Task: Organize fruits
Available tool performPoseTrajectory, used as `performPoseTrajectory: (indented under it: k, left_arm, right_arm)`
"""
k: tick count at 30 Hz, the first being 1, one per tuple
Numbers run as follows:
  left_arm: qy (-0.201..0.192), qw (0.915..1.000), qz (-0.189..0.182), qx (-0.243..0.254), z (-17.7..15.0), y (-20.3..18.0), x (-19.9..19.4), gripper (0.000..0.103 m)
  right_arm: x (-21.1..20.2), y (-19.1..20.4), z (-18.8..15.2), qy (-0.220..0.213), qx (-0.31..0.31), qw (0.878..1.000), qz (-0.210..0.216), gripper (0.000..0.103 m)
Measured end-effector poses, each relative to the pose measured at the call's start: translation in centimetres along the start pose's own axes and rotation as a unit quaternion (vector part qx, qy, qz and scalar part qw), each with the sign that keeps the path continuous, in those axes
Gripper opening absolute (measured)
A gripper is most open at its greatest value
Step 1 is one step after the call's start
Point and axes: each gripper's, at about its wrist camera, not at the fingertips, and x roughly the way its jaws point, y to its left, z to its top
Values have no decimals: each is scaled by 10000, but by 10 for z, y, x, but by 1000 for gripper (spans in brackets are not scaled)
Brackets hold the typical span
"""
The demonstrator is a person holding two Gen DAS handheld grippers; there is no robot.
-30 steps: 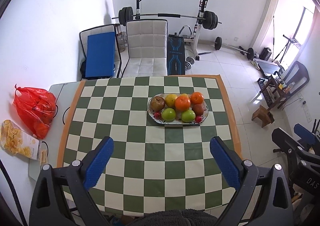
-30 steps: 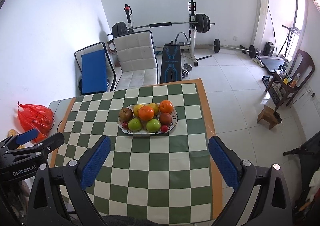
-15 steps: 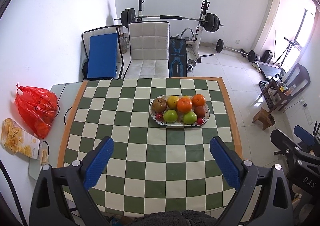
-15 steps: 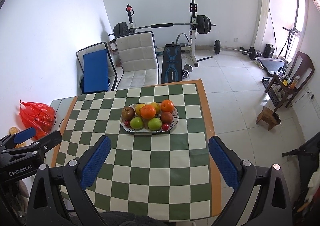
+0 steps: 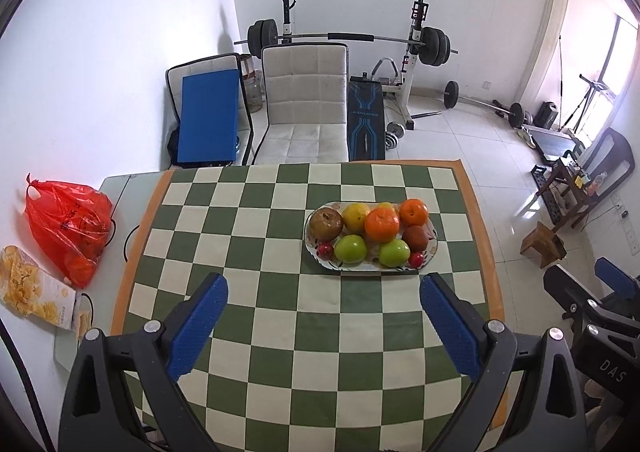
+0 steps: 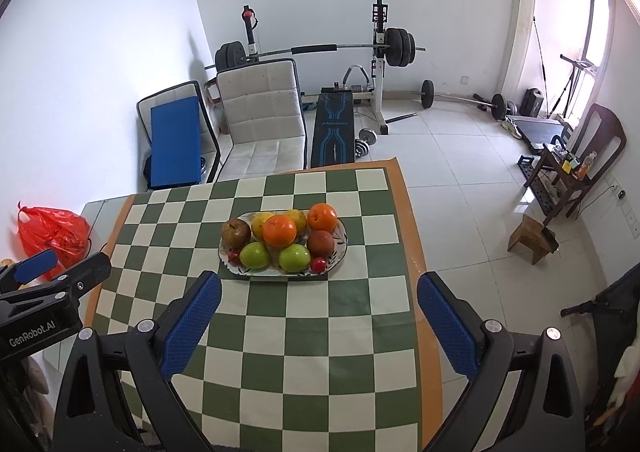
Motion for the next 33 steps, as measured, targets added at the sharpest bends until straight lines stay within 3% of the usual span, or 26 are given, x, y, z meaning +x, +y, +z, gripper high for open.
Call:
performPoseTrajectory:
  k: [14, 33]
  left_arm:
    - [107, 9999, 118, 17, -3, -8, 36, 99]
    - [-29, 9999, 126, -2, 1, -3, 41, 103]
  right_arm:
    - [60, -12, 1, 132, 15, 9997, -223, 100]
    - [69, -13, 2, 171, -13, 9996, -224, 100]
